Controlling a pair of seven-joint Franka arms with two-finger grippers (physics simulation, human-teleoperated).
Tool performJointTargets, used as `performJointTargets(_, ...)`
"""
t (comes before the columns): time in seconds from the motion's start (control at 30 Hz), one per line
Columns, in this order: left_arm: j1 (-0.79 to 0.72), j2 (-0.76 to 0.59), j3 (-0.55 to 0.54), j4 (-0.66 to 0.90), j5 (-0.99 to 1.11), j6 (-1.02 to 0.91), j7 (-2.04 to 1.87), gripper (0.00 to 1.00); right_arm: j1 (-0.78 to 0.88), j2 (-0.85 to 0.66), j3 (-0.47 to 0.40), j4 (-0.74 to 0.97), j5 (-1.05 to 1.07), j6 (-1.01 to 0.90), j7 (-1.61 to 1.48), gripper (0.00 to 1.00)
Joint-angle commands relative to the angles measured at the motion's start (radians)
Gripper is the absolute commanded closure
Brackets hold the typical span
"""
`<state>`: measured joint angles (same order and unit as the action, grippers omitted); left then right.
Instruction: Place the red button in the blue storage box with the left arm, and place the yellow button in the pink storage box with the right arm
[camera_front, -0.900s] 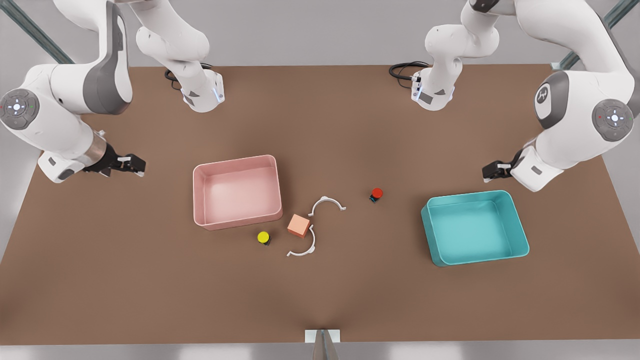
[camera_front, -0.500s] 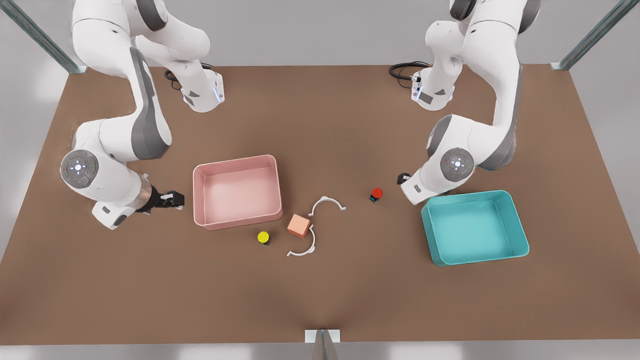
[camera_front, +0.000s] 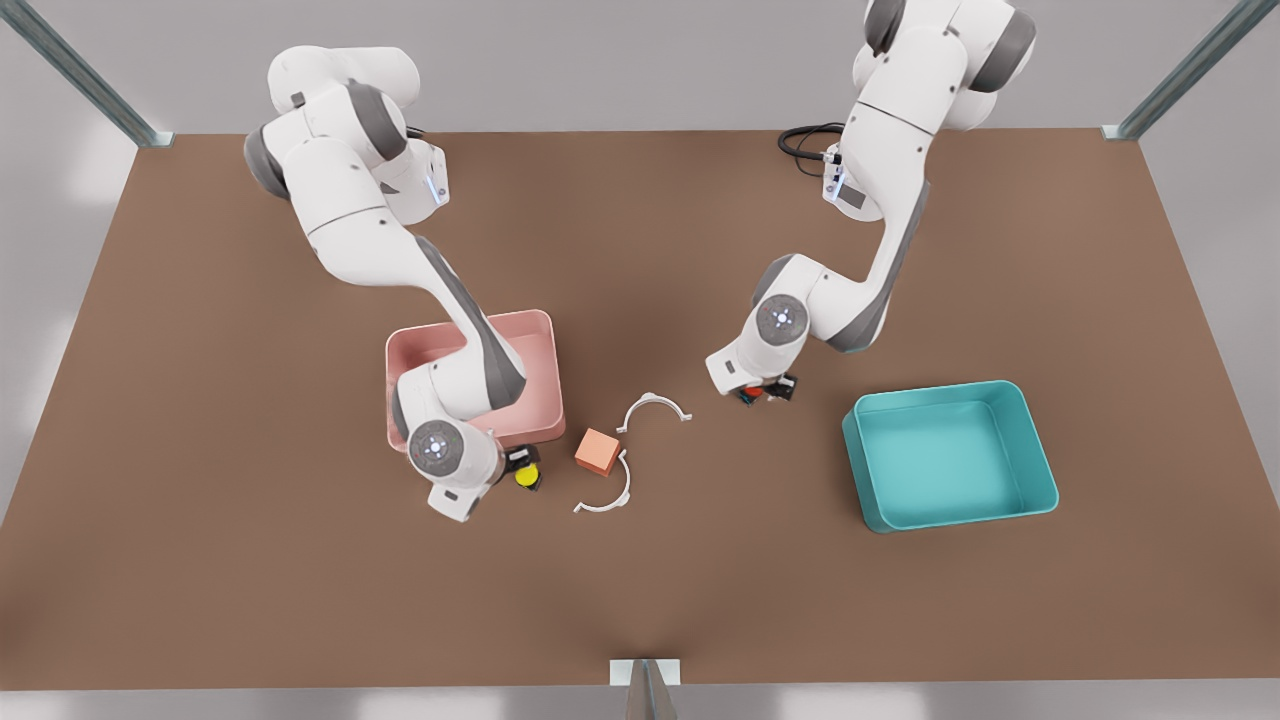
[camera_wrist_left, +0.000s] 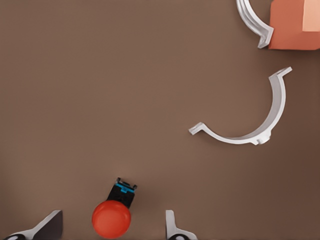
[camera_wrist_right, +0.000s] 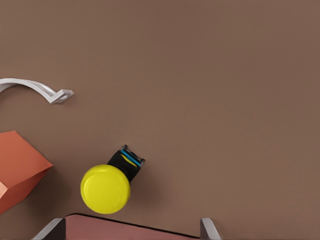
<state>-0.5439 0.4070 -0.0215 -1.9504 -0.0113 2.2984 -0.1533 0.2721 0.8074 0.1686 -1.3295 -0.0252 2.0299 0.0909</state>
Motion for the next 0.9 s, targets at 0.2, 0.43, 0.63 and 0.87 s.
performJointTargets(0.2, -0.005, 0.047, 0.003, -0.013, 0.037, 0.102, -0.017, 0.0, 0.009, 0.039, 0.0, -0.065, 0.001, 0.19, 0.053, 0.0)
performJointTargets(0.43, -0.005, 0.047, 0.005, -0.068, 0.102, 0.104, -0.017, 0.0, 0.021, 0.046, 0.002, -0.066, 0.001, 0.211, 0.052, 0.0)
performJointTargets(0.63, -0.002, 0.085, 0.005, -0.07, 0.1, 0.111, -0.02, 0.19, 0.021, 0.05, 0.002, -0.077, -0.001, 0.23, 0.05, 0.32)
performJointTargets(0.87, 0.001, 0.079, 0.005, -0.068, 0.096, 0.111, -0.031, 0.49, 0.022, 0.049, 0.002, -0.083, -0.001, 0.24, 0.05, 0.54)
